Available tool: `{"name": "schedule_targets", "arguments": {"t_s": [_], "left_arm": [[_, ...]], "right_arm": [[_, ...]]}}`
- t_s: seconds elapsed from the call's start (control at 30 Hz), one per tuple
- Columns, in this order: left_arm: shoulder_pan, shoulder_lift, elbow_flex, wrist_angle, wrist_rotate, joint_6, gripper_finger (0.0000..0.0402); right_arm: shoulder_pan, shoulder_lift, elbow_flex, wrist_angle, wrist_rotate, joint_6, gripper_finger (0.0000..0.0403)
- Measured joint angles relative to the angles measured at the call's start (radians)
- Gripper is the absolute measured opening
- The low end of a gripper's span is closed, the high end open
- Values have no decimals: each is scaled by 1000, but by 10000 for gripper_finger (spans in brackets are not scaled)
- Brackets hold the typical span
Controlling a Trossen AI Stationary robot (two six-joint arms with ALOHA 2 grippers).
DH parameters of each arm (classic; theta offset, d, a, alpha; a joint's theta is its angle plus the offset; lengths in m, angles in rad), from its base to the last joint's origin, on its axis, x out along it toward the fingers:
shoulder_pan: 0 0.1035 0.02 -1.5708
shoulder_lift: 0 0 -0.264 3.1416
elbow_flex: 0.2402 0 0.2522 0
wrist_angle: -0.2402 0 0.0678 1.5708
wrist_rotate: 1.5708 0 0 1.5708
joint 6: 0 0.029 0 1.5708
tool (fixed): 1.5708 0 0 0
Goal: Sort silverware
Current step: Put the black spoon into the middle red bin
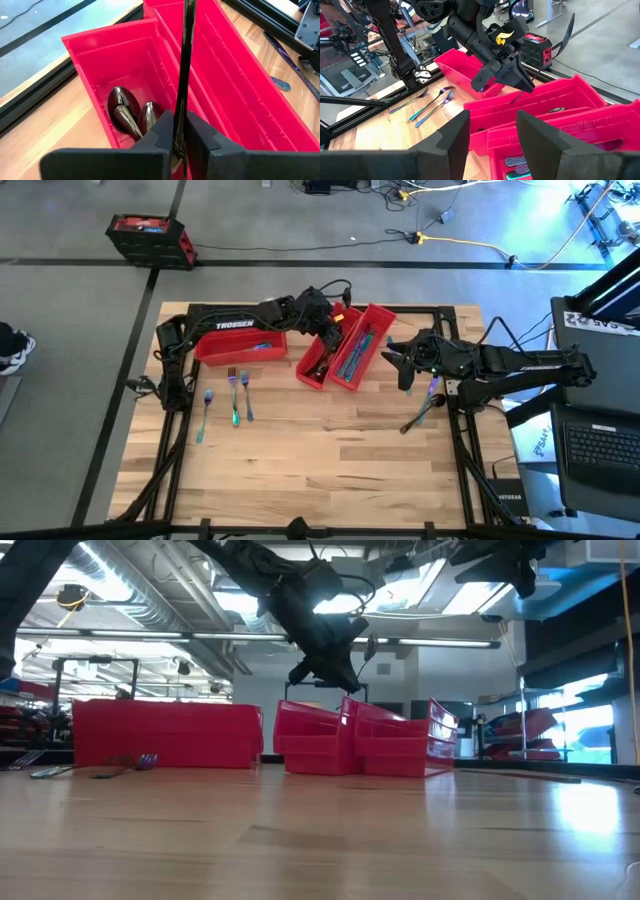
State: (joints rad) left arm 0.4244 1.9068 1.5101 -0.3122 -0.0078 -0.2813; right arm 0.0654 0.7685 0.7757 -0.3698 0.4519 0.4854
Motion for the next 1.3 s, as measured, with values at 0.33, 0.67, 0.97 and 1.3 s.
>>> {"name": "schedule_targets", "arguments": {"t_s": [0.33,0.67,0.97,1.3], "left_arm": [[0,0,1,-16,0,-18,9],[1,-1,1,-109,-2,-21,9],[-9,13,1,-152,48,-31,9],[-53,85,1,-176,81,-99,19]], "right_arm": [[0,0,0,0,0,0,145],[0,0,0,0,0,0,145],[0,0,0,0,0,0,145],[0,2,0,0,0,0,145]]}}
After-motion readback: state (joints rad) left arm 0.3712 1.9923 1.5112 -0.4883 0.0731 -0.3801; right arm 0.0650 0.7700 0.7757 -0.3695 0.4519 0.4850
